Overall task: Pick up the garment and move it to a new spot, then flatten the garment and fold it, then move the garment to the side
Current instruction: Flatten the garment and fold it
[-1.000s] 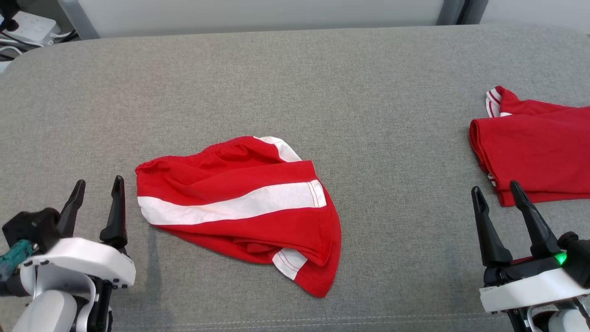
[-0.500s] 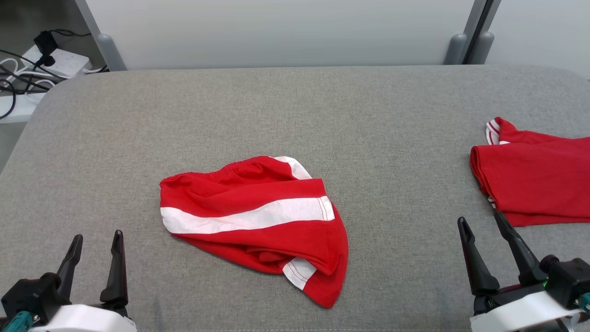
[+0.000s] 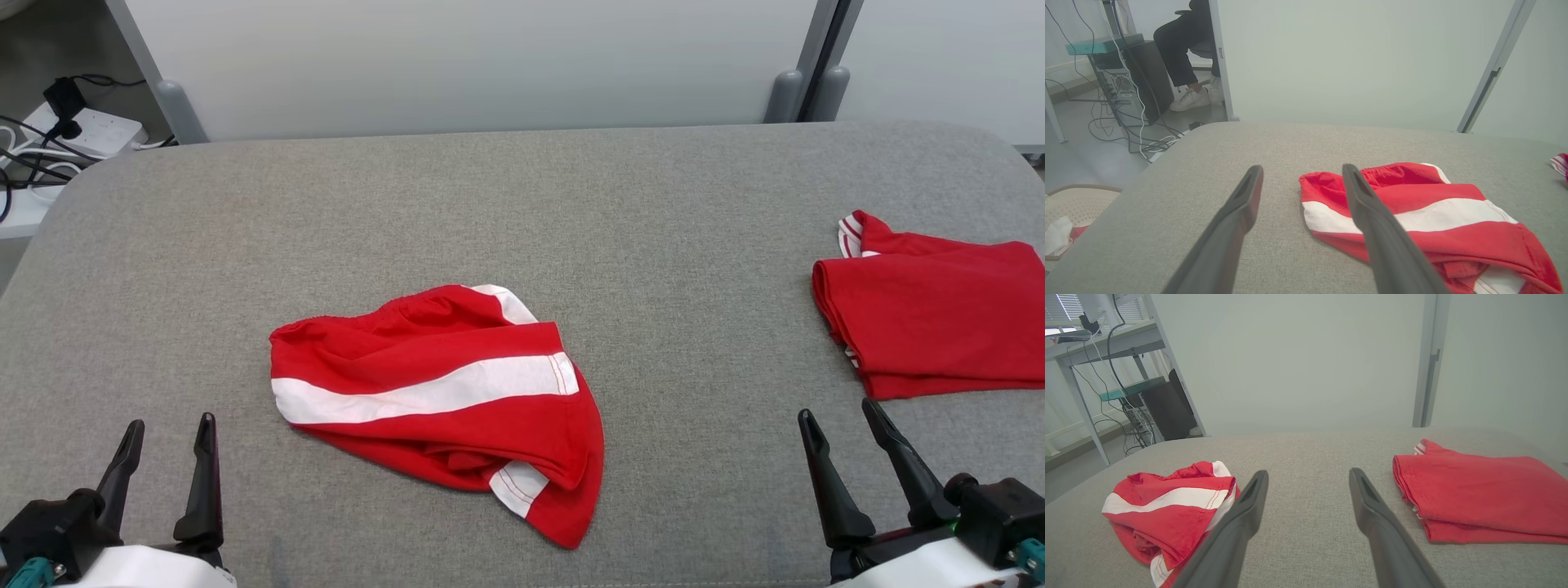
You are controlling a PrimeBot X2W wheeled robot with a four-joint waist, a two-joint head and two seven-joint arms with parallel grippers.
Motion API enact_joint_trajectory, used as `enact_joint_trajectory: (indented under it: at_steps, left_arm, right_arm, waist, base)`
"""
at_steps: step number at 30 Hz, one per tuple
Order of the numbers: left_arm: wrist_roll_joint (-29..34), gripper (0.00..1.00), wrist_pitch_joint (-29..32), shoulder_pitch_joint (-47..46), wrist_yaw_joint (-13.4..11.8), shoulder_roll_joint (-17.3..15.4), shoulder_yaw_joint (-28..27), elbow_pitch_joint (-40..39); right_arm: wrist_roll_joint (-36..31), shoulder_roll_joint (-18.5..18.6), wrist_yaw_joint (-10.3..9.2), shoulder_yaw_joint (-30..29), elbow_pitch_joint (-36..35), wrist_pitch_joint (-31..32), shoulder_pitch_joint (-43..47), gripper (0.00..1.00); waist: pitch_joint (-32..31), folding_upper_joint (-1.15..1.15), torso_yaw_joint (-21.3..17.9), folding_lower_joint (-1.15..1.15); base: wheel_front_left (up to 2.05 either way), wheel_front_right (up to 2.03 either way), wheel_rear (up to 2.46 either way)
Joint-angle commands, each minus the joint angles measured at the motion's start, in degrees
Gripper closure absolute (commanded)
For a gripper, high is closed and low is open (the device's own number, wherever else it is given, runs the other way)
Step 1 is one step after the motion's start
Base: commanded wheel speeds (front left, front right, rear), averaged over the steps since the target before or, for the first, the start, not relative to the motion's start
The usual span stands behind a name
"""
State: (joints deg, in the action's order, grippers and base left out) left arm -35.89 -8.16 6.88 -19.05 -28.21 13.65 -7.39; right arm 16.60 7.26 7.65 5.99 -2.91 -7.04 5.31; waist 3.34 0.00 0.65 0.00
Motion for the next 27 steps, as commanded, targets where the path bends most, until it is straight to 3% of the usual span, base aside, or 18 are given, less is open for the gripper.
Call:
enact_joint_trajectory:
  at_steps: [1,8,13,18,27]
  left_arm:
    - [-0.32,0.0,-0.27,-1.74,-0.2,-1.85,-2.68,-1.59]
    - [-0.06,0.0,-0.39,-2.49,-0.09,-2.24,-2.55,-1.94]
    - [-1.32,0.0,0.8,-4.99,2.06,-2.11,-1.41,-0.98]
    - [-5.01,0.0,4.31,-10.07,7.02,-1.35,0.8,3.59]
    - [-10.89,0.0,8.43,-23.28,18.18,1.38,4.04,20.29]
  right_arm:
    - [-0.21,0.69,-0.16,1.22,-1.79,-0.07,-1.35,0.0]
    - [-0.19,0.68,-0.16,1.18,-1.84,-0.17,-1.71,0.0]
    - [1.37,0.9,-0.16,2.23,-1.14,0.79,-3.33,0.0]
    - [4.03,2.94,-0.16,7.11,1.83,2.92,-8.28,0.0]
    - [12.69,6.23,-0.16,21.66,9.15,6.83,-22.22,0.0]
  waist:
    - [0.05,0.0,0.02,0.0]
    - [0.74,0.0,-0.06,0.0]
    - [1.9,0.0,0.15,0.0]
    - [4.22,0.0,0.82,0.0]
    - [10.0,0.0,2.08,0.0]
  base:
    - [0.0,0.0,0.0]
    - [0.0,0.0,0.0]
    - [0.0,0.0,0.0]
    - [0.0,0.0,0.0]
    - [0.0,0.0,0.0]
